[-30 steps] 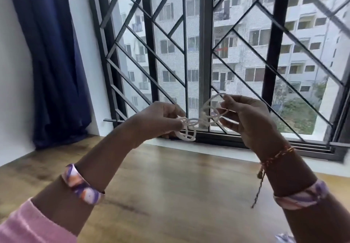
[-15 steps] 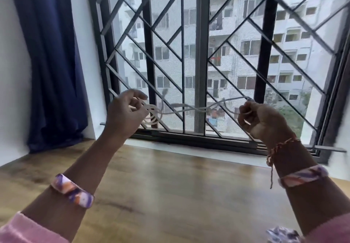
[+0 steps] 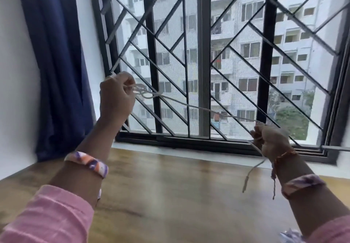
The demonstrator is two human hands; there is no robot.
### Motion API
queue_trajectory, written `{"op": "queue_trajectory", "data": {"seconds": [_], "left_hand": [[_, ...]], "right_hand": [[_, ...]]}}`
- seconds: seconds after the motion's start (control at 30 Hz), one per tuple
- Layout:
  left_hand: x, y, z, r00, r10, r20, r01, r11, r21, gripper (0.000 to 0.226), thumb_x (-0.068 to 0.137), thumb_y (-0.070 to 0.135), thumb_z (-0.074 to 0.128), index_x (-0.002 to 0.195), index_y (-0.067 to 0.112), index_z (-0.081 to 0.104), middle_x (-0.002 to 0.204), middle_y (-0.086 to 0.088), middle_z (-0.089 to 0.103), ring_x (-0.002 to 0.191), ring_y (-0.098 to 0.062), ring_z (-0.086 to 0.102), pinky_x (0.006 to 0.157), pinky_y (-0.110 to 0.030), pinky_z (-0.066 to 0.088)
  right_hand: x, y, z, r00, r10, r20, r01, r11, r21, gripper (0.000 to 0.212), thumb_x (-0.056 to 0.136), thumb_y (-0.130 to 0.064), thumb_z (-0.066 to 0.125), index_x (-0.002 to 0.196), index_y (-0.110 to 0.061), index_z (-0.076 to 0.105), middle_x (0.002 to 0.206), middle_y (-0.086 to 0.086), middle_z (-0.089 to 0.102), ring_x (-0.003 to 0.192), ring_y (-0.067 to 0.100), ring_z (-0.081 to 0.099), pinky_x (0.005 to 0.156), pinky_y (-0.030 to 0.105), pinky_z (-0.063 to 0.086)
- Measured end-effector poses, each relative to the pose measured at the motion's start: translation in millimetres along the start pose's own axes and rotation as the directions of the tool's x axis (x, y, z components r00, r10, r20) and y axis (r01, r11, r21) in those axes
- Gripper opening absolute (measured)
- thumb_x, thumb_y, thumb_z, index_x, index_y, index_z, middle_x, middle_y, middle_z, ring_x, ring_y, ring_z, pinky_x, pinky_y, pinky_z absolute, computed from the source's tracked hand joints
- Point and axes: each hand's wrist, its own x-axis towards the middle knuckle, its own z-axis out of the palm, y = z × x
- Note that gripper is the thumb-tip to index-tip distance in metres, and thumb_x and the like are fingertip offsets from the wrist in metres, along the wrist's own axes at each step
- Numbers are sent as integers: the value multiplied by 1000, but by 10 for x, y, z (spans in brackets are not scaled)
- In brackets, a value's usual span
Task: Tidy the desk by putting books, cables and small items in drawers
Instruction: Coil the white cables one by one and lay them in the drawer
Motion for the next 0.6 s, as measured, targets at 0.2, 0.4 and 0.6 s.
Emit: {"op": "queue_trajectory", "data": {"seconds": [0.2,0.4,0.6], "left_hand": [[-38,245,219,937,-215,276,297,904,-306,24,75,-3,72,68,17,60,74,-12,67,74,-34,69,71,-47,58],[-58,394,438,899,-99,427,206,956,-210,18,72,22,76,68,10,65,59,-3,65,41,-4,57,48,-23,52],[-189,563,641,715,-307,628,607,719,-340,21,85,22,64,71,7,59,65,-5,55,56,-11,53,48,-21,51]], "right_hand": [[-57,226,-10,979,15,203,62,929,-366,19,92,3,45,82,-9,57,69,6,48,61,16,46,48,20,40],[-238,224,243,862,-397,317,506,615,-605,30,87,0,49,115,-2,60,105,17,65,77,17,55,67,28,44],[-711,-30,728,581,-381,719,694,693,-193,28,91,-26,53,113,-10,62,100,-4,67,93,3,62,74,13,49]]}}
